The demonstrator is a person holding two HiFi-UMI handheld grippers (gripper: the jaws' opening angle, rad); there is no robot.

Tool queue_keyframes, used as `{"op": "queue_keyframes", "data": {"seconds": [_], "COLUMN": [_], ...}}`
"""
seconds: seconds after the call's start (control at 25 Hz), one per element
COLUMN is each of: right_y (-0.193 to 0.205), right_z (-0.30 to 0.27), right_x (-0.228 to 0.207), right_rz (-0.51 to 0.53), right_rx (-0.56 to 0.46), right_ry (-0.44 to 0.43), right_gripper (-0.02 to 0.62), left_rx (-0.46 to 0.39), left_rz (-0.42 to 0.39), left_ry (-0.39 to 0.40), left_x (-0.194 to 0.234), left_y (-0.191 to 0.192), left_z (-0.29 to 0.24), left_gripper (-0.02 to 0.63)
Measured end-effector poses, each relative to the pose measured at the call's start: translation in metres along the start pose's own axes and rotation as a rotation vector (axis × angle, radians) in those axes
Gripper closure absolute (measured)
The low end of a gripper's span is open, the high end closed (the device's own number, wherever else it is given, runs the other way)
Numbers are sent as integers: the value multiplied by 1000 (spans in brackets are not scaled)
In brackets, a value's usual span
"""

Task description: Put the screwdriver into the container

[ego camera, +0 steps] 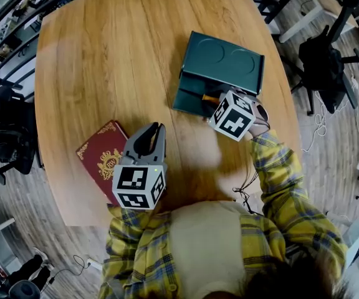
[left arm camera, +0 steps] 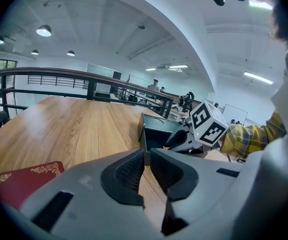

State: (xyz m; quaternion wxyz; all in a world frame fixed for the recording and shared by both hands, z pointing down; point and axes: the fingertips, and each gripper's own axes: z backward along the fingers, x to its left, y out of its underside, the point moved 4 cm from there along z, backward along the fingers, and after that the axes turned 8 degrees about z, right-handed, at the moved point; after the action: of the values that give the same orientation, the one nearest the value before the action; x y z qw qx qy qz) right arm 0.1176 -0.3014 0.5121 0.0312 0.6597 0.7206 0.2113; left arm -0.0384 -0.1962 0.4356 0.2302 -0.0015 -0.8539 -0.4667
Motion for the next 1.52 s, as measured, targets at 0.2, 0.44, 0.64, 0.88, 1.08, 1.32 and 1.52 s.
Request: {"op": "queue_keyframes", "data": {"seconds": [0.2, 0.44, 0.64, 0.88, 1.08, 1.32, 1.52], "right_y": [1, -4, -11, -19, -21, -22, -28], "right_z": [8, 26, 49, 69, 80, 89, 102], "right_x": [-1, -2, 1, 10, 22, 39, 53], "right_rz": [-16, -26, -64, -132, -176, -229, -253], "right_rx": [-13, -47, -109, -167, -187, -193, -208], "right_ry": [26, 81, 140, 201, 237, 271, 313], "right_gripper": [469, 469, 477, 502, 509, 512, 514], "left_rx": [-6, -19, -28, -37, -45, -57, -60], "left_rz": [-6, -15, -19, -20, -31, -37, -41], "left_ry": [10, 23, 32, 45, 59, 68, 78], "left_x": [-2, -5, -6, -5, -7, -3, -3], "left_y": [-1, -3, -4, -3, -4, -3, -1], "left_z": [3, 7, 15, 27, 37, 54, 66], "left_gripper": [565, 565, 565, 565, 565, 565, 565]}}
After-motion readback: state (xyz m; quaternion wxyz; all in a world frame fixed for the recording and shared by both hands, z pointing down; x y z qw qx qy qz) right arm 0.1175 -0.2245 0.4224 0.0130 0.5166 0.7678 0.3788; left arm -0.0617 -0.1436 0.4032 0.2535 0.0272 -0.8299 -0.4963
